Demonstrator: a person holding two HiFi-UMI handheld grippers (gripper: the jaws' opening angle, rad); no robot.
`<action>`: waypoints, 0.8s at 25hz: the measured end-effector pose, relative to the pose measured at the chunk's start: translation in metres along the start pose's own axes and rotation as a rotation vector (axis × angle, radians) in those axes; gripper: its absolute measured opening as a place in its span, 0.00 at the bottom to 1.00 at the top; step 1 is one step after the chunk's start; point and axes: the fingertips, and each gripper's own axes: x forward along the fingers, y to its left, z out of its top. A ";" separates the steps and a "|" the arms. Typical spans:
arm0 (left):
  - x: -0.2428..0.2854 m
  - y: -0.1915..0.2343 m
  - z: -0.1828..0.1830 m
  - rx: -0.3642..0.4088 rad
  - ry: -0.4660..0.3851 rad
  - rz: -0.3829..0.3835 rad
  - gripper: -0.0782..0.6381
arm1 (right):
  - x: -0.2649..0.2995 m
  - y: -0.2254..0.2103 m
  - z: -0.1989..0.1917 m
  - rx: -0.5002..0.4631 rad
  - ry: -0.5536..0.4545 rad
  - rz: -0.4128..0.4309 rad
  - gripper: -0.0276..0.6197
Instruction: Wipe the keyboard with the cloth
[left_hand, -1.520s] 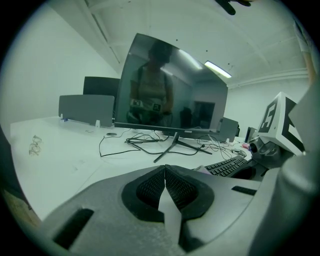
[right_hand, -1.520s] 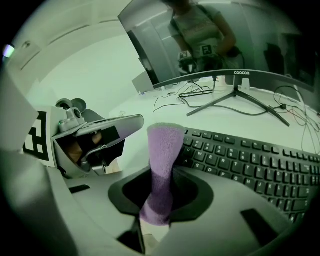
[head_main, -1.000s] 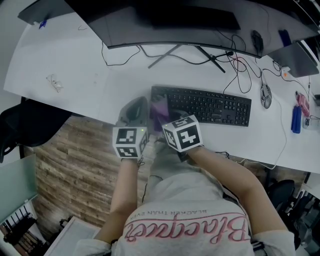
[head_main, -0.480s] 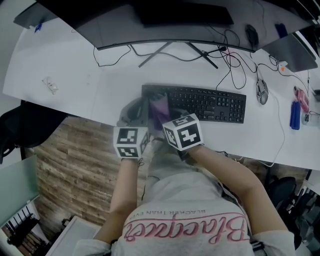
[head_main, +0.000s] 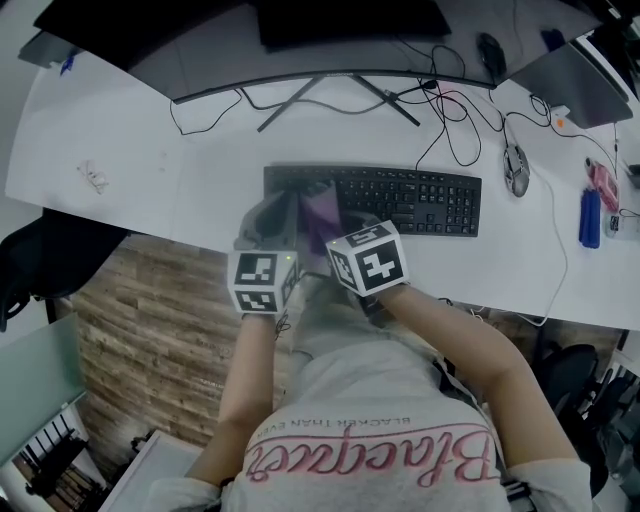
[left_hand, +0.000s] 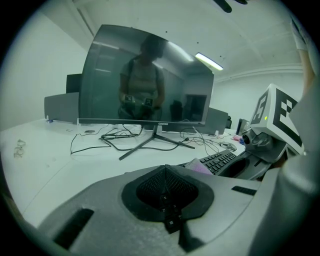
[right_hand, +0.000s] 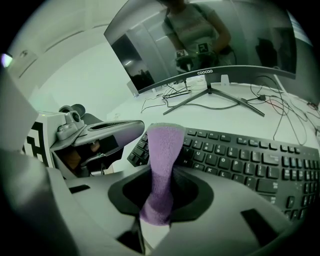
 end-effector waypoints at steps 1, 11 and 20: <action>0.001 -0.004 -0.001 0.004 0.004 -0.003 0.12 | -0.002 -0.003 -0.001 0.003 0.000 0.000 0.18; 0.018 -0.038 0.003 0.034 0.019 -0.047 0.12 | -0.023 -0.032 -0.011 0.033 -0.007 -0.018 0.18; 0.035 -0.071 0.009 0.061 0.026 -0.094 0.12 | -0.042 -0.058 -0.020 0.067 -0.013 -0.034 0.18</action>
